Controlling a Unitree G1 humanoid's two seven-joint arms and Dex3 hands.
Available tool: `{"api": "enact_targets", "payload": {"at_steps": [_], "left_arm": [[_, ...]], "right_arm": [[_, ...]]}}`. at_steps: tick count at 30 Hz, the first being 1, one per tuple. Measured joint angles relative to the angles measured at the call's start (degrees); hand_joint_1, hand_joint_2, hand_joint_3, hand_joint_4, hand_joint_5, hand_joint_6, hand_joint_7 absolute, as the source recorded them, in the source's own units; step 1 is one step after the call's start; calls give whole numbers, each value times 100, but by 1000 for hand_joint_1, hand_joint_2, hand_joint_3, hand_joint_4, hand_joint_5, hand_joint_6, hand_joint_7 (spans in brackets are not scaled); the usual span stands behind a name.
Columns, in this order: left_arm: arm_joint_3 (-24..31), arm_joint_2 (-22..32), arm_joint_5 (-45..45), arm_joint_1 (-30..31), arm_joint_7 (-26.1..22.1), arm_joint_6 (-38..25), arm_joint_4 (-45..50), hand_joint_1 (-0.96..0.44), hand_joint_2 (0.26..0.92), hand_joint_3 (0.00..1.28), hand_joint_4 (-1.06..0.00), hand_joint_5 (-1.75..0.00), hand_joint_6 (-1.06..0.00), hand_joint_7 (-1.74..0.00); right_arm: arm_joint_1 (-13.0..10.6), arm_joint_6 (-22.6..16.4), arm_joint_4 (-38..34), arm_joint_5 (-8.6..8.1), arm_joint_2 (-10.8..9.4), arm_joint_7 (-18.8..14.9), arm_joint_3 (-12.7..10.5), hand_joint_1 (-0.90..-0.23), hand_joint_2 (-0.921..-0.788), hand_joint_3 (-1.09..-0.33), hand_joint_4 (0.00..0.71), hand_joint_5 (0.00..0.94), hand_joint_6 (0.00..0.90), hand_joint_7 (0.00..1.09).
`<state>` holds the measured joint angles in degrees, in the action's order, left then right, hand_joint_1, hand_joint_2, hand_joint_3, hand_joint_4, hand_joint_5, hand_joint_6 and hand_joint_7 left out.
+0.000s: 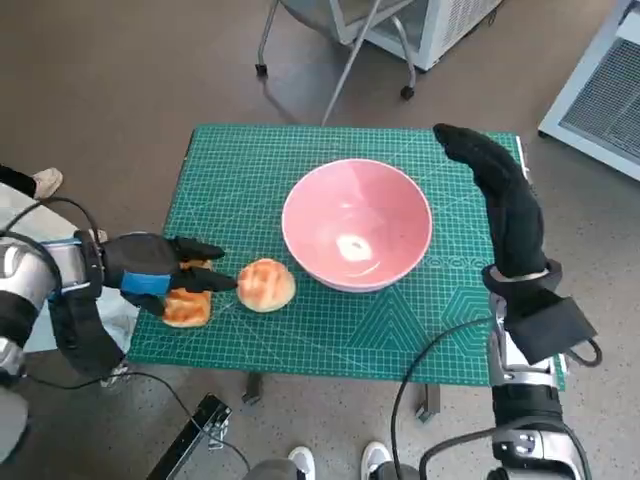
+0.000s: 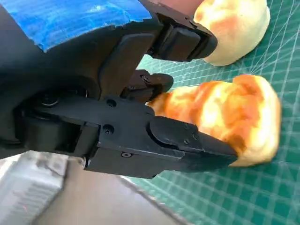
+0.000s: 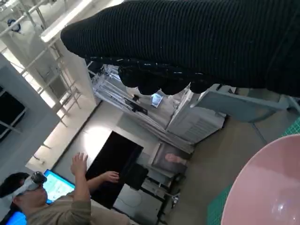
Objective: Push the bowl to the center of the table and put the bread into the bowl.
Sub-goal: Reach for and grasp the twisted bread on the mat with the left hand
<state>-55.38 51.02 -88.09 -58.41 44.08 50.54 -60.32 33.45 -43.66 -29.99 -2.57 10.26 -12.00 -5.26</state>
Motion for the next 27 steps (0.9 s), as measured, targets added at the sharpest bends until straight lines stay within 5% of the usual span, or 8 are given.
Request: {"api": "enact_targets", "payload": {"at_steps": [7,8,9,11,13,23,27], "left_arm": [[-99,-258,301,-11,-355,8,-396,-36,919,65,-570,-123,-659,-205],[-134,-293,310,-11,-389,-29,-432,-149,920,117,-633,-141,-610,-629],[-164,-322,312,-10,-426,-76,-457,-189,920,140,-655,-148,-588,-785],[-226,-388,330,-9,-470,-189,-511,-78,921,185,-521,-811,-574,-1135],[-256,-439,376,-9,-469,-289,-568,-40,921,161,-531,-980,-603,-1222],[-401,-534,592,-9,-396,-696,-702,-2,910,31,-720,-956,-740,-1216],[-419,-543,719,-9,-462,-766,-745,-2,918,31,-703,-942,-738,-1243]], "right_arm": [[-64,-2,14,7,-14,17,2,-609,-921,-865,329,53,-1,819],[-70,-2,18,8,-15,23,2,-612,-921,-865,329,53,-1,820],[-73,-3,20,7,-15,28,2,-612,-921,-866,329,53,-1,820],[-78,-3,26,7,-15,42,2,-614,-921,-866,329,54,-1,820],[-78,-6,30,7,-15,48,2,-616,-921,-866,329,55,-1,819],[-86,-52,29,6,-10,56,-15,-622,-921,-861,329,57,-1,819],[-98,-68,29,5,-9,60,-24,-619,-921,-860,329,58,-1,819]]}}
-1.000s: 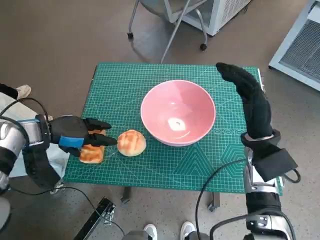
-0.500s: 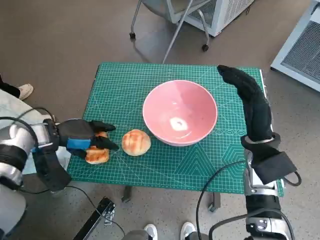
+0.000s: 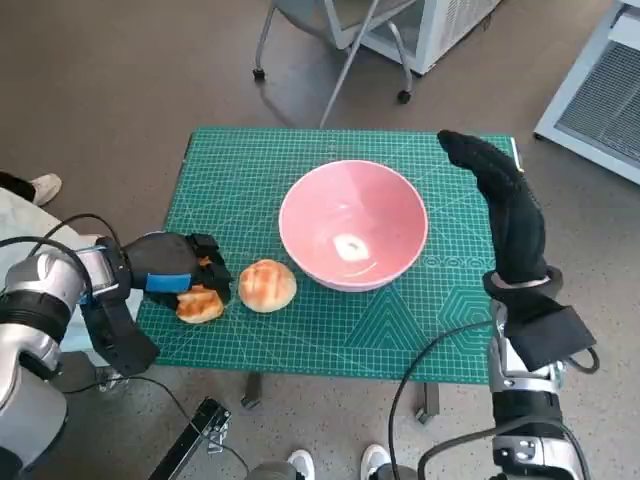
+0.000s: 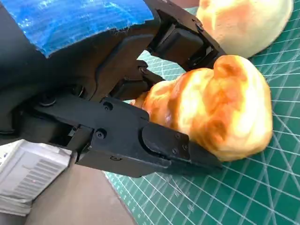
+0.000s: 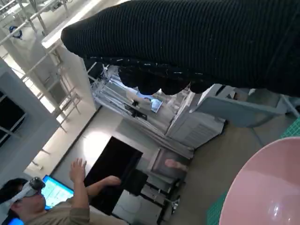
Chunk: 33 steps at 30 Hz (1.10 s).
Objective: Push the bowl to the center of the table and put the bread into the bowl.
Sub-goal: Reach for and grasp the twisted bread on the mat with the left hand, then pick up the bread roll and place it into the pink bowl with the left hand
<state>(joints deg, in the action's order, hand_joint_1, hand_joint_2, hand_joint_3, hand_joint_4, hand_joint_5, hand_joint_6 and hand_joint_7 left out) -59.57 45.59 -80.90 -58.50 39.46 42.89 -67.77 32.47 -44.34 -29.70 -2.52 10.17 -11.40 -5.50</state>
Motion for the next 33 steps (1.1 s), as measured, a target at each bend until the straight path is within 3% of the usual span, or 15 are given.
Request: {"api": "enact_targets", "payload": {"at_steps": [10,17,26,33], "left_arm": [[25,24,252,-34,-268,-33,-21,0,920,33,-687,-961,-738,-1237],[331,198,542,-160,-487,106,105,0,920,17,-692,-973,-767,-1188],[1464,547,1483,-707,-639,384,600,0,911,7,-716,-991,-792,-1129],[2231,439,2127,-1189,-1053,178,1231,-1,920,32,-655,-1048,-756,-1175]], "right_arm": [[-1,-56,-1,0,-2,3,0,-612,-921,-864,328,59,-1,819],[0,-91,-29,-1,3,2,-2,-603,-921,-866,327,61,-1,819],[39,-91,-115,-152,55,-67,-23,-608,-921,-861,326,62,-1,818],[88,-91,-201,-191,70,-118,-32,-620,-921,-856,326,61,-1,818]]}}
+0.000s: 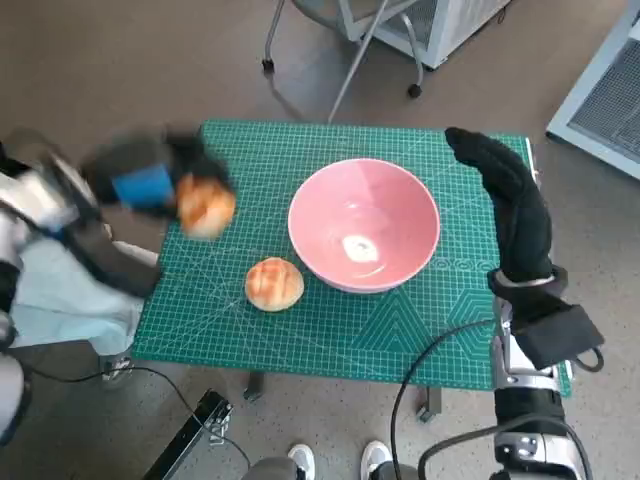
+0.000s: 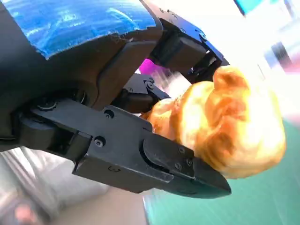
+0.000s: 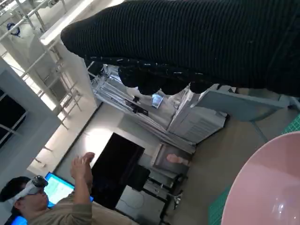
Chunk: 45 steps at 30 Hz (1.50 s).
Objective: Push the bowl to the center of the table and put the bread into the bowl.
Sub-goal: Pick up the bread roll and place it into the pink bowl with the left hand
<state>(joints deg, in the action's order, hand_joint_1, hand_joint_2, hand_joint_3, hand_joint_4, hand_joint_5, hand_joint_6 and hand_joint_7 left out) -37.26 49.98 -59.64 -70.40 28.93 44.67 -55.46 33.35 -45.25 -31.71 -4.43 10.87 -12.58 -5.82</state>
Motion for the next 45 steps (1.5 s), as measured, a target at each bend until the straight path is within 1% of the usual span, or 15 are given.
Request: {"api": "enact_targets", "payload": {"at_steps": [5,9,13,19,26,27,28,29,30,31,32,34,36,41,45], "left_arm": [[249,-425,304,-269,-277,-9,237,-1,920,29,-651,-1049,-768,-1164],[268,-884,394,-427,-517,37,245,0,918,13,-670,-1027,-796,-1129],[200,-1339,368,-532,-675,-11,90,0,920,31,-645,-1060,-769,-1151],[-4,-1976,301,-715,-714,-112,-502,0,920,73,-596,-1106,-720,-1211],[-264,-2563,151,-823,-669,-313,-1123,0,921,97,-572,-1114,-695,-1253],[-292,-2626,146,-821,-671,-346,-1195,0,921,103,-564,-1124,-688,-1260],[-307,-2693,149,-821,-689,-368,-1272,0,921,162,-507,-1197,-607,-1329],[-306,-2753,172,-820,-761,-390,-1342,0,921,184,-485,-1226,-577,-1356],[-297,-2821,208,-819,-882,-431,-1403,14,908,186,-354,-932,-401,-1088],[-274,-2878,274,-818,-1089,-484,-1461,23,913,161,-324,-641,-320,-853],[-248,-2940,350,-816,-1306,-549,-1517,30,916,124,-236,-410,-224,-656],[-214,-3040,454,-807,-1805,-756,-1560,41,911,88,-143,-210,-141,-483],[-199,-3102,538,-805,-2293,-946,-1562,48,904,64,-98,-111,-113,-399],[-38,-3175,855,-792,-3470,-1300,-1475,40,893,12,-102,-17,-231,-199],[129,-3103,1123,-693,-3883,-1362,-1186,47,872,3,-121,-16,-278,-165]], "right_arm": [[12,0,-20,-4,3,-2,-4,-634,-921,-854,326,62,-1,821],[45,0,-55,-46,2,-23,-5,-634,-921,-851,326,62,-1,822],[56,0,-61,-108,3,-69,-9,-621,-921,-848,327,61,-1,830],[54,-1,-59,-217,34,-140,-44,-618,-921,-845,328,61,-1,834],[51,-2,-52,-249,93,-231,-80,-626,-921,-837,330,59,0,833],[49,-2,-49,-257,104,-238,-87,-626,-921,-836,330,59,0,833],[44,-2,-44,-261,117,-242,-95,-623,-921,-835,331,59,1,832],[37,-2,-38,-264,129,-243,-100,-622,-921,-834,331,59,1,832],[30,-2,-30,-264,143,-243,-103,-618,-921,-834,331,58,2,831],[25,-3,-22,-264,151,-243,-106,-616,-921,-833,332,58,2,830],[21,-4,-14,-263,156,-243,-108,-612,-921,-833,332,57,3,829],[9,-15,12,-262,163,-242,-109,-608,-921,-833,333,57,4,828],[3,-40,26,-261,164,-242,-109,-605,-921,-833,333,56,5,826],[-39,-82,47,-266,170,-243,-123,-603,-921,-830,335,49,15,802],[-86,-87,46,-295,176,-244,-152,-605,-921,-828,339,46,22,790]]}}
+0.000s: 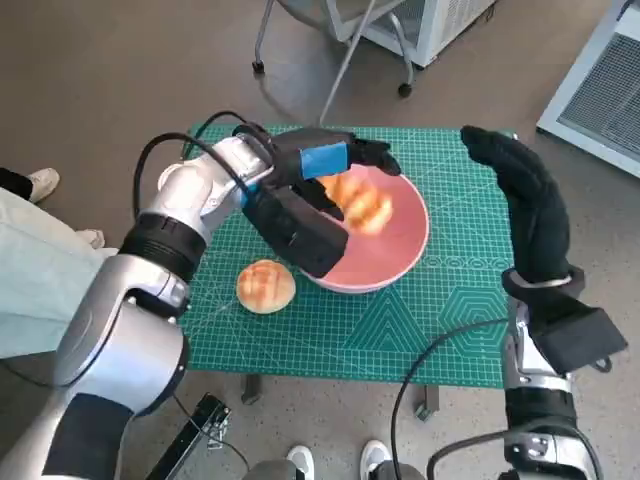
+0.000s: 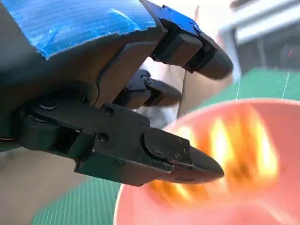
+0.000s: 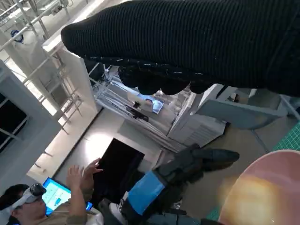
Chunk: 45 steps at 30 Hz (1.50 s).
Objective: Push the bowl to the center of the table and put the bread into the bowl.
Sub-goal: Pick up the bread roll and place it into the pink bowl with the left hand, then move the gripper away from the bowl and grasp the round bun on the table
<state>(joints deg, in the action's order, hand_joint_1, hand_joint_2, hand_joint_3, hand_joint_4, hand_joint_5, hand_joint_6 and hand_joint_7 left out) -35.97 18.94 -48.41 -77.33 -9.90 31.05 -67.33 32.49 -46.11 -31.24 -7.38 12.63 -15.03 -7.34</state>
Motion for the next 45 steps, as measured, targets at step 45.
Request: {"api": "enact_targets", "payload": {"at_steps": [45], "left_arm": [[2004,3408,1709,3474,-1844,990,4853,-44,801,0,-495,-23,-542,-51]], "right_arm": [[0,159,78,-136,-50,-81,74,-615,-921,-831,342,30,5,816]]}}
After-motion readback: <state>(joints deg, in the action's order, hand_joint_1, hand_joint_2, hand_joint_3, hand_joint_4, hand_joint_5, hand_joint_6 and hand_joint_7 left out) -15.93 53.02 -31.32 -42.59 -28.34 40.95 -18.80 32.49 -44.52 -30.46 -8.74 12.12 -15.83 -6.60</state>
